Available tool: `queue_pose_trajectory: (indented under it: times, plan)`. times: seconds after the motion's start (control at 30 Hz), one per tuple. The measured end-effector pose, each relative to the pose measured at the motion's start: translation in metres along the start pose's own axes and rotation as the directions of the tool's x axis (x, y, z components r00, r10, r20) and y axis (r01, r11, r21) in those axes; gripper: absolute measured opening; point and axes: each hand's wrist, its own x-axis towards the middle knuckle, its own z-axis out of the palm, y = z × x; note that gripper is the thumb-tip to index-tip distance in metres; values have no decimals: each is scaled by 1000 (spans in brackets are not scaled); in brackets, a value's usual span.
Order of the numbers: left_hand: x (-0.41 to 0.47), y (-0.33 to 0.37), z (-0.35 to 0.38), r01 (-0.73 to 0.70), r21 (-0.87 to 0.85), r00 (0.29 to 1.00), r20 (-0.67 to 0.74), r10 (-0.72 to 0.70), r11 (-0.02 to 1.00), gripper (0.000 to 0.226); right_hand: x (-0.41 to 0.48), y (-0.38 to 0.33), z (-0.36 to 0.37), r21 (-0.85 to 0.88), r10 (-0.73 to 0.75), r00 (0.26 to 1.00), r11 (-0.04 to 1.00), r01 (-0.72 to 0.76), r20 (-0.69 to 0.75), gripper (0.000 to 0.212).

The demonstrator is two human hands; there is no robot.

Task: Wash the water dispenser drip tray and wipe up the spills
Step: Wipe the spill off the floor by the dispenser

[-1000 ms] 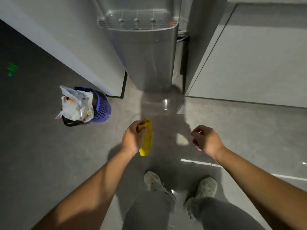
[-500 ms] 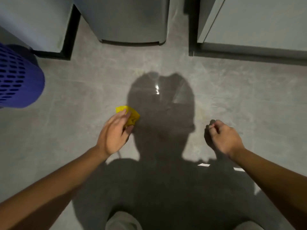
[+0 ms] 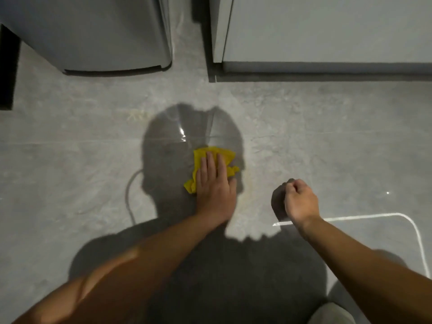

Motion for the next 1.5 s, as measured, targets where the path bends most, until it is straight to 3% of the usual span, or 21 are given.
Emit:
queue_pose_trajectory:
  times: [0.07,0.2,0.27,0.37,0.43,0.5,0.57,0.63,0.7,0.8,0.87,0.97,1.07,1.17,1.23,1.37,1.5]
  plan:
    - [43,7,-11,-44,43,999,-5,44,998,72,2,3,-4,34,-14,1000,999,13,27,28]
    - [76,0,-21,-339,120,940,97,329,933,63,7,5,-10,125,-20,998,992,13,54,27]
    - [70,-6,-23,-504,90,857,174,485,859,54,7,6,-11,148,-9,999,989,1,51,27]
    - [38,-16,-20,-716,4,665,308,680,699,41,5,8,-10,156,-1,998,988,-10,65,27]
    - [11,-26,-14,-787,-50,559,366,744,615,33,3,8,-7,146,-4,997,989,-7,74,26]
    - [-13,-41,-14,-810,-54,518,402,755,584,27,2,6,-3,146,-22,997,989,10,81,26]
    - [-30,-64,-22,-796,-56,551,343,761,602,20,0,3,1,129,-59,995,990,49,79,26]
    - [-47,-94,-35,-723,-45,658,257,707,689,32,-3,0,5,92,-119,990,990,112,81,24]
    - [-64,-127,-50,-647,85,757,185,626,757,46,-7,-2,11,20,-198,975,980,197,106,18]
    - [-93,-155,-55,-417,234,908,60,415,878,55,-12,-5,22,-88,-285,944,949,302,163,12]
    - [-101,-148,-46,-268,220,962,9,273,938,61,-14,-8,30,-107,-285,942,946,306,175,10]
    - [-77,-120,-38,-123,201,990,-46,135,972,68,-14,-11,35,-61,-224,963,970,235,152,10]
    - [-24,-93,-43,-97,205,993,-52,109,974,69,-11,-12,32,26,-165,973,986,163,164,15]
    - [16,-67,-45,-240,182,971,50,235,954,62,-7,-9,23,34,-160,975,987,156,157,16]
    - [18,-52,-38,-404,198,913,145,381,893,57,-4,-8,16,28,-156,977,988,153,147,16]
    - [-19,-45,-18,-690,174,713,324,621,702,54,-4,-7,12,21,-159,978,987,157,138,15]
    - [-65,-74,-12,-775,150,617,387,685,614,59,-13,-5,17,-114,-320,925,931,347,205,10]
